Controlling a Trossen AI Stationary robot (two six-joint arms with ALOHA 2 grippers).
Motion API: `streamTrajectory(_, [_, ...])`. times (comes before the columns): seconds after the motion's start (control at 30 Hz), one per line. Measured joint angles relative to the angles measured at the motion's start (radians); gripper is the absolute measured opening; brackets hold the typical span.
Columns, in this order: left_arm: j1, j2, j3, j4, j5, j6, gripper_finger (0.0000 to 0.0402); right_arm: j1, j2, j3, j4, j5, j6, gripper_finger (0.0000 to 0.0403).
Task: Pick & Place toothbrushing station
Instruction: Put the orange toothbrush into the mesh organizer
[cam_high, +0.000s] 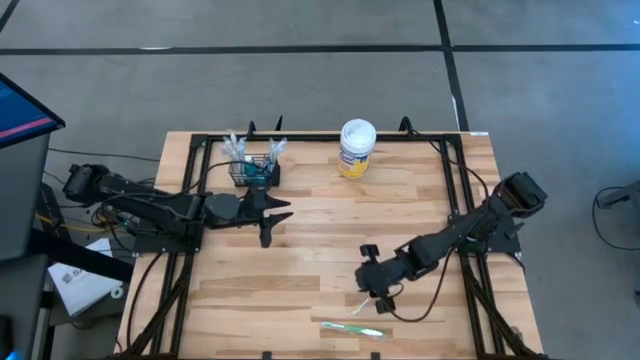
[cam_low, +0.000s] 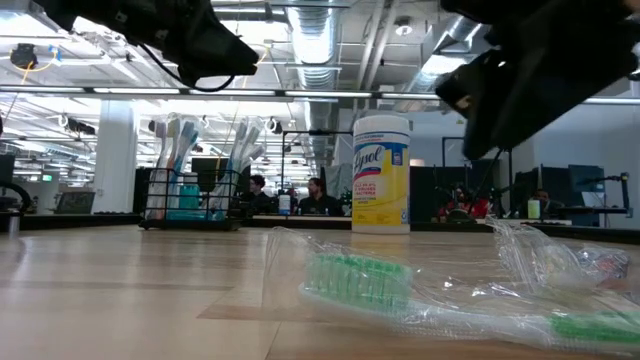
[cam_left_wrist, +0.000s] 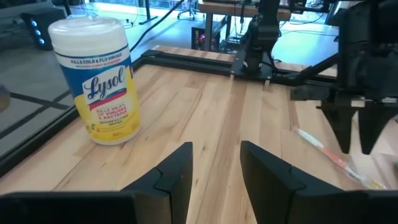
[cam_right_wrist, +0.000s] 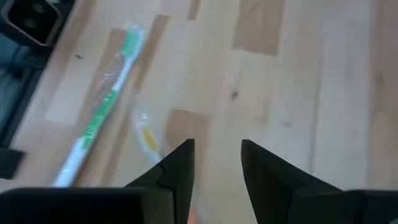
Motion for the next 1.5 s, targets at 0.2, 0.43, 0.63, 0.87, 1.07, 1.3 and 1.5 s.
streamTrajectory(0.2, [0.0,0.0,0.0,0.003,0.0,0.0,0.0127,0.056,0.0,0.0,0.008,-0.016,0.04,0.0122])
streamTrajectory(0.43, [0.0,0.0,0.0,0.01,0.001,0.0,0.0127,0.082,0.044,0.002,0.032,-0.018,0.06,0.0122])
streamTrajectory(0.63, [0.0,0.0,0.0,0.011,0.001,0.0,0.0127,0.083,0.094,0.0,0.041,-0.029,0.06,0.0122])
streamTrajectory(0.87, [0.0,0.0,-0.001,0.013,0.002,0.0,0.0127,0.087,0.151,0.001,0.086,-0.052,0.06,0.0122])
streamTrajectory(1.07, [0.0,0.0,-0.002,0.016,0.002,0.0,0.0127,0.088,0.169,-0.001,0.083,-0.053,0.059,0.0122])
streamTrajectory(1.3, [0.0,0.0,-0.002,0.016,0.002,0.0,0.0127,0.088,0.199,0.002,0.127,-0.064,0.055,0.0122])
streamTrajectory(1.5, [0.0,0.0,-0.006,0.017,0.002,0.0,0.0127,0.086,0.213,0.0,0.118,-0.065,0.056,0.0097])
